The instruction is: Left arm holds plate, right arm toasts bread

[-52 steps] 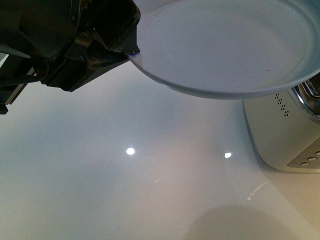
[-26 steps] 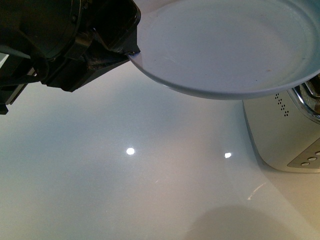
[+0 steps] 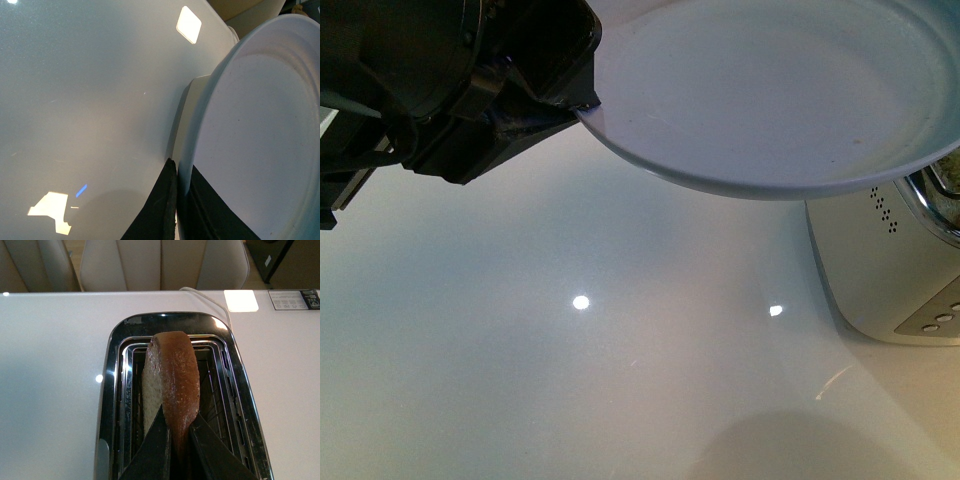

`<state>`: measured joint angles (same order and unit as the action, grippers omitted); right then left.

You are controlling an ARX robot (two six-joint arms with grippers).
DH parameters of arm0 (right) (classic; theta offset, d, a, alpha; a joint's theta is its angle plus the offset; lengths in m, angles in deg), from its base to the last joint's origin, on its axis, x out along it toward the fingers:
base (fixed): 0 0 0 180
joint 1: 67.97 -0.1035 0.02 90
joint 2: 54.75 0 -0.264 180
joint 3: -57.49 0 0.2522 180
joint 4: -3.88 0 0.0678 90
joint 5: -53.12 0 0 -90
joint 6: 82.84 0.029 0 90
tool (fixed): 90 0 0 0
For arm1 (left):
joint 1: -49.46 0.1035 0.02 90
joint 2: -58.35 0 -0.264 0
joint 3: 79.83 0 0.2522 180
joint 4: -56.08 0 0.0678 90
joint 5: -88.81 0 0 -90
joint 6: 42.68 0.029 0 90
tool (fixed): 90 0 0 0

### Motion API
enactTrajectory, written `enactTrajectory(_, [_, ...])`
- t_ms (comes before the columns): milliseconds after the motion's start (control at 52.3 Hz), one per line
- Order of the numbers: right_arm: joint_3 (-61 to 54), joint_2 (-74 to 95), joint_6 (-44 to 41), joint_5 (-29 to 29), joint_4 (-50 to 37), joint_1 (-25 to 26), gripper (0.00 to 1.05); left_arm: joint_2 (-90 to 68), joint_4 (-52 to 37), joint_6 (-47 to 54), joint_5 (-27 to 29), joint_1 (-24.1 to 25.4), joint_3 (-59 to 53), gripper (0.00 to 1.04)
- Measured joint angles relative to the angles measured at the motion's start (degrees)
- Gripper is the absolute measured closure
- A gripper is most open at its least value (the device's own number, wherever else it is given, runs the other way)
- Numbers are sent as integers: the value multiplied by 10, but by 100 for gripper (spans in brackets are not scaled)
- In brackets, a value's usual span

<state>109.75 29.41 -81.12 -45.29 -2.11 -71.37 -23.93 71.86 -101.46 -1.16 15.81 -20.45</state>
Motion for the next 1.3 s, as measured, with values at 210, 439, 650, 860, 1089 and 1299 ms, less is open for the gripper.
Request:
enactTrajectory(210, [5, 34, 0, -4, 2, -12, 101, 0, 0, 0, 0, 0, 0, 102])
enactTrajectory(439, [1, 46, 4, -10, -4, -18, 87, 0, 0, 0, 0, 0, 0, 102])
enactTrajectory(650, [-19, 46, 11, -11, -5, -18, 60, 0, 0, 0, 0, 0, 0, 102])
enactTrajectory(860, [-49, 4, 19, -12, -10, -8, 19, 0, 0, 0, 0, 0, 0, 102])
enactTrajectory(1089, [-99, -132, 47, -7, 27, 9, 9, 0, 0, 0, 0, 0, 0, 102])
enactTrajectory(1299, [-231, -208, 9, 80, -219, 31, 31, 0, 0, 0, -1, 0, 0, 102])
